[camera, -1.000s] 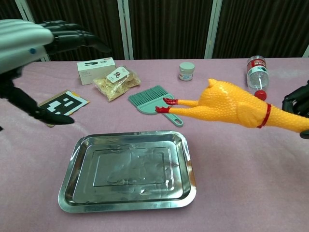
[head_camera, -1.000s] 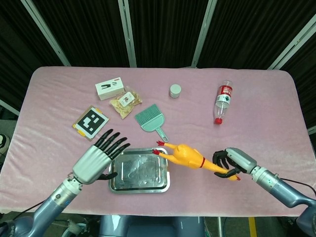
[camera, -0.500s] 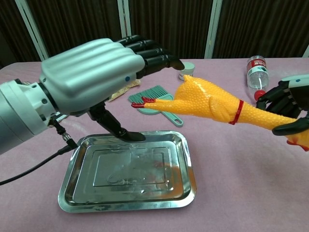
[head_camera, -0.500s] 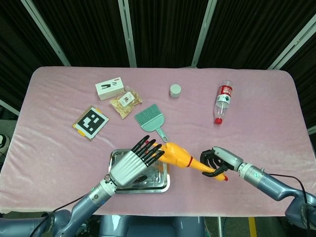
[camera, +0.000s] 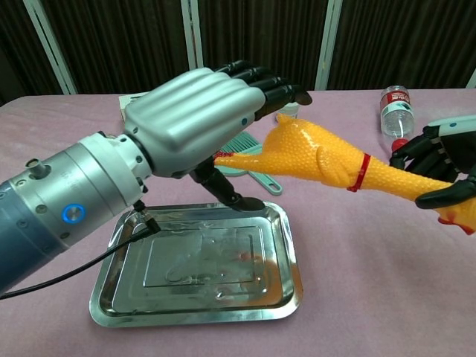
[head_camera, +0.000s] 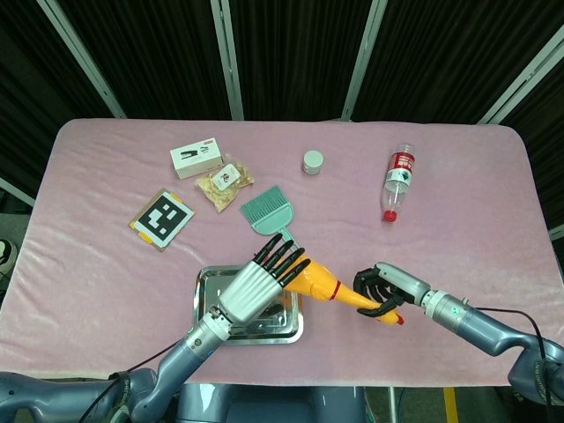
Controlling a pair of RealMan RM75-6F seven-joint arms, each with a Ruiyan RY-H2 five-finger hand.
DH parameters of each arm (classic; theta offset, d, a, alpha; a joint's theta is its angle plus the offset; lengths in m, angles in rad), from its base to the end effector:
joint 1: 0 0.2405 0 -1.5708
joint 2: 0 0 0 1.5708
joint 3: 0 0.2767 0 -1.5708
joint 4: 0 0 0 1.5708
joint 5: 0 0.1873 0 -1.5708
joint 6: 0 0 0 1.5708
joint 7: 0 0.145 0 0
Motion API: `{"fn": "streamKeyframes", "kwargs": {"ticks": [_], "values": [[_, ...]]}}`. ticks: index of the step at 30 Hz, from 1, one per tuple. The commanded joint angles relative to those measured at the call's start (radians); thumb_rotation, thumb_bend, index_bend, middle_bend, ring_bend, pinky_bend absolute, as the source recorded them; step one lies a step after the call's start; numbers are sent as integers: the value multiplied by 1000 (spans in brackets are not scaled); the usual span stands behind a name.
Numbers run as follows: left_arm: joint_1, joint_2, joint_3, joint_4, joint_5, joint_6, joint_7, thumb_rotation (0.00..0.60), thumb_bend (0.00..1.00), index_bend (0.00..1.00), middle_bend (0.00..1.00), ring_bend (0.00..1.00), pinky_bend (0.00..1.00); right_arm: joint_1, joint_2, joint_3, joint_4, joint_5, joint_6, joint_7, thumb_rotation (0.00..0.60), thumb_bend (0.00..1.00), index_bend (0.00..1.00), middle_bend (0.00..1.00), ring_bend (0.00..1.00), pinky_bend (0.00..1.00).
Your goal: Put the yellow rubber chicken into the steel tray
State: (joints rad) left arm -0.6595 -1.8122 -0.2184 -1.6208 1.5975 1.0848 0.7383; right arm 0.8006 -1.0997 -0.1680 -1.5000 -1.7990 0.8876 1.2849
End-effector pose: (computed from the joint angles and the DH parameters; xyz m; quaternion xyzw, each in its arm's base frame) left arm -0.0478 0.2651 -0.0361 -0.7763 -0.1390 -0.4996 0.3583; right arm -0.2173 -0.3118 0.1013 0.6367 -0.6801 0.3476 0.1060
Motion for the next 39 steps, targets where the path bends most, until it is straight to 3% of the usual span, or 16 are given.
{"fn": "streamKeyframes", "kwargs": {"ticks": [1, 12, 18, 31, 39], "values": [[-20, -32, -15, 21, -21, 3, 2, 600, 70, 125, 122, 77, 64, 1, 2, -8, -4, 0, 9, 1, 600, 1000, 935, 732, 735, 897], [-70, -98, -22, 74, -48, 1, 54, 600, 188, 184, 163, 106, 70, 2, 17, -35, -7, -4, 49, 16, 600, 1000, 944, 737, 738, 897], [-84, -130, -32, 104, -62, 9, 61, 600, 299, 262, 238, 178, 160, 0, 23, -44, -5, -6, 63, 21, 600, 1000, 945, 737, 738, 897], [-125, -193, -57, 197, -34, 62, -7, 600, 491, 595, 609, 530, 454, -2, 26, -61, 6, -5, 79, 33, 600, 1000, 955, 743, 746, 901], [-147, -207, -65, 236, -19, 81, -65, 600, 568, 752, 760, 671, 522, 2, 23, -67, 8, -4, 80, 34, 600, 1000, 959, 746, 749, 905]]}}
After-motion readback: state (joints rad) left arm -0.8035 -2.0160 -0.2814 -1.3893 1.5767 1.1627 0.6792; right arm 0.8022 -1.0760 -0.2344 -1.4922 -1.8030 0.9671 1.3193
